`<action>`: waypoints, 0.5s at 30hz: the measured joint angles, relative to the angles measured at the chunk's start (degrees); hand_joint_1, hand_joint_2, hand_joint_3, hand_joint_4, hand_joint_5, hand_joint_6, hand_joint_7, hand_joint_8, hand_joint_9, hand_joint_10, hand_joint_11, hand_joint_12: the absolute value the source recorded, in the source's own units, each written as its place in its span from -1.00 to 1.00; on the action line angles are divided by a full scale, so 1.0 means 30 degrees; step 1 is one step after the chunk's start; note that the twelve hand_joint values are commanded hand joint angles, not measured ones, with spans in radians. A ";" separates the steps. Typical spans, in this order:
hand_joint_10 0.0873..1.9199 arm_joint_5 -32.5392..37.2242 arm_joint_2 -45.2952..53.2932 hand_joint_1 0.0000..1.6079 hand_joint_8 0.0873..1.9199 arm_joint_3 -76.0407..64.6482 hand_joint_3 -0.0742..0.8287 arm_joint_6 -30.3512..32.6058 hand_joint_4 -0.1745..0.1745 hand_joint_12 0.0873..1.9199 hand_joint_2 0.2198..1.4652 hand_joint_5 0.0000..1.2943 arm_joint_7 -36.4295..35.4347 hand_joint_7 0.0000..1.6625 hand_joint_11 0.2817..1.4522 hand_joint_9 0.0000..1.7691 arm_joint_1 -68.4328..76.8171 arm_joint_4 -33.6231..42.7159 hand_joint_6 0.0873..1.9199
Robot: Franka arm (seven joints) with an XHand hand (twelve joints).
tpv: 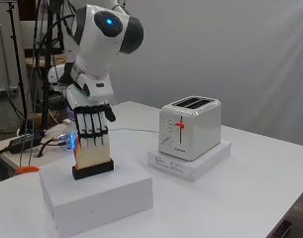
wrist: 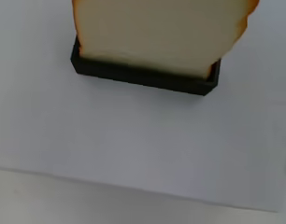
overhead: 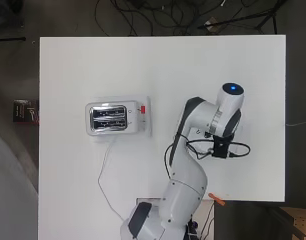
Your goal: Teleoperate dual arm-hand system to toast a bread
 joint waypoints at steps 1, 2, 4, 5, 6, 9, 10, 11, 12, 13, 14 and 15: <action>-1.00 -0.0890 -0.0380 -0.52 -1.00 0.0103 -0.83 0.0400 0.20 -1.00 0.16 -0.48 0.0115 -0.49 -0.64 -0.35 -0.0013 -0.0710 -1.00; -1.00 -0.1550 -0.0725 -0.51 -1.00 0.0172 -0.83 0.0755 0.20 -1.00 0.16 -0.48 0.0204 -0.50 -0.64 -0.35 -0.0027 -0.1371 -1.00; -1.00 -0.2469 -0.1402 -0.47 -1.00 0.0284 -0.84 0.1484 0.21 -1.00 0.15 -0.47 0.0397 -0.52 -0.65 -0.37 -0.0055 -0.2671 -1.00; -1.00 -0.2787 -0.1735 -0.45 -1.00 0.0312 -0.84 0.1795 0.22 -1.00 0.14 -0.46 0.0483 -0.52 -0.65 -0.36 -0.0069 -0.3157 -1.00; -1.00 -0.3053 -0.1954 -0.42 -1.00 0.0327 -0.83 0.2063 0.24 -1.00 0.17 -0.41 0.0544 -0.46 -0.62 -0.31 -0.0082 -0.3438 -1.00; -0.51 -0.3574 -0.1962 0.41 -0.39 0.0320 -0.87 0.2590 -0.58 -0.57 0.39 0.20 0.0435 0.22 -0.29 0.29 -0.0120 -0.3673 -0.08; -0.58 -0.3545 -0.1872 0.50 -0.34 0.0273 -0.85 0.2880 -0.78 -0.36 0.40 0.27 0.0356 0.34 -0.33 0.42 -0.0155 -0.3723 -0.01; -0.68 -0.3374 -0.1770 0.54 -0.32 0.0192 -0.85 0.3292 -0.89 -0.24 0.41 0.29 0.0384 0.40 -0.37 0.51 -0.0202 -0.3774 0.04; -0.78 -0.3183 -0.1687 0.56 -0.31 0.0120 -0.84 0.3679 -0.95 -0.19 0.41 0.30 0.0564 0.43 -0.39 0.57 -0.0243 -0.3839 0.06; -0.87 -0.2979 -0.1635 0.57 -0.31 0.0050 -0.84 0.4110 -0.98 -0.18 0.42 0.30 0.0861 0.44 -0.40 0.60 -0.0288 -0.3928 0.08; -0.92 -0.2828 -0.1620 0.57 -0.30 0.0011 -0.84 0.4467 -1.00 -0.19 0.42 0.29 0.1083 0.45 -0.40 0.62 -0.0316 -0.4013 0.09; -0.95 -0.2606 -0.1694 0.57 -0.30 0.0032 -0.83 0.4873 -1.00 -0.19 0.42 0.28 0.1185 0.45 -0.40 0.63 -0.0331 -0.4159 0.10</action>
